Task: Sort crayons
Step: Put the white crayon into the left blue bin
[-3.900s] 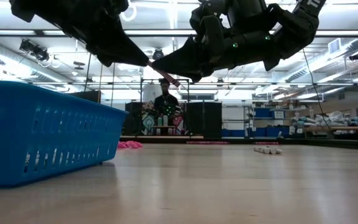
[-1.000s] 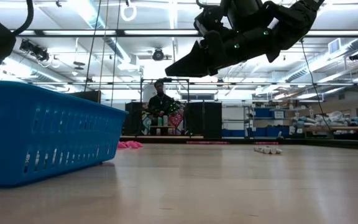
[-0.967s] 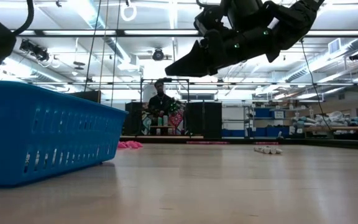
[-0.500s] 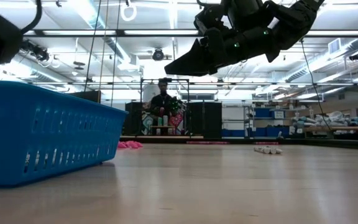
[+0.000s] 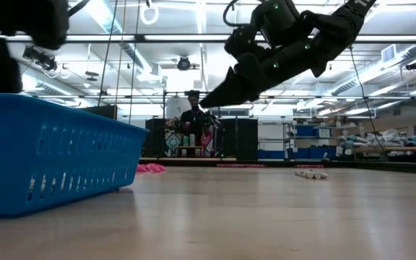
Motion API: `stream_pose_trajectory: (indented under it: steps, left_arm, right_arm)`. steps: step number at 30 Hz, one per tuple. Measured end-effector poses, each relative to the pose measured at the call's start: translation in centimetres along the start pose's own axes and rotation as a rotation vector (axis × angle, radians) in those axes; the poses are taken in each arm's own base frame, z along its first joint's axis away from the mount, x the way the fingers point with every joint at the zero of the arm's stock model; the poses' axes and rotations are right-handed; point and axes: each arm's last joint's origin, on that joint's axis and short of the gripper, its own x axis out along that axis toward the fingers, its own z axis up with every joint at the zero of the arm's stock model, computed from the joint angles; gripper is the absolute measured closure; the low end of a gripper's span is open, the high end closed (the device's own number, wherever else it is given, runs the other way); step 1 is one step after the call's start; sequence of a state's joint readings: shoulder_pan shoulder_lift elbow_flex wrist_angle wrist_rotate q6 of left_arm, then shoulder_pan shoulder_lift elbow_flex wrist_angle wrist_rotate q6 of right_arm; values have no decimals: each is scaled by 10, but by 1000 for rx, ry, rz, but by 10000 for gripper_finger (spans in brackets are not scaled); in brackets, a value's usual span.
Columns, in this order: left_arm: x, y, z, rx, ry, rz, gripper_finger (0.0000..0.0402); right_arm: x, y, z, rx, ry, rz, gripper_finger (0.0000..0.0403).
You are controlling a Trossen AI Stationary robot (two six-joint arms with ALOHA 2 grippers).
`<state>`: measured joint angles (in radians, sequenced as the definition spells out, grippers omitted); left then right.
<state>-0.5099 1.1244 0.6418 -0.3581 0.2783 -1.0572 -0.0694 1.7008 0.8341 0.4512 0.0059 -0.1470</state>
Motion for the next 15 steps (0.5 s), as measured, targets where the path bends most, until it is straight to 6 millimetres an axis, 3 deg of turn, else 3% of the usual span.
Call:
stream_pose_trajectory:
  steps: [10, 15]
  left_arm:
    - [-5, 9, 17, 204, -114, 51, 274]
    - [-9, 15, 28, 333, -223, 149, 274]
  right_arm:
    - [-2, -3, -15, 192, 177, -76, 245]
    - [-4, -4, -8, 220, 375, -161, 245]
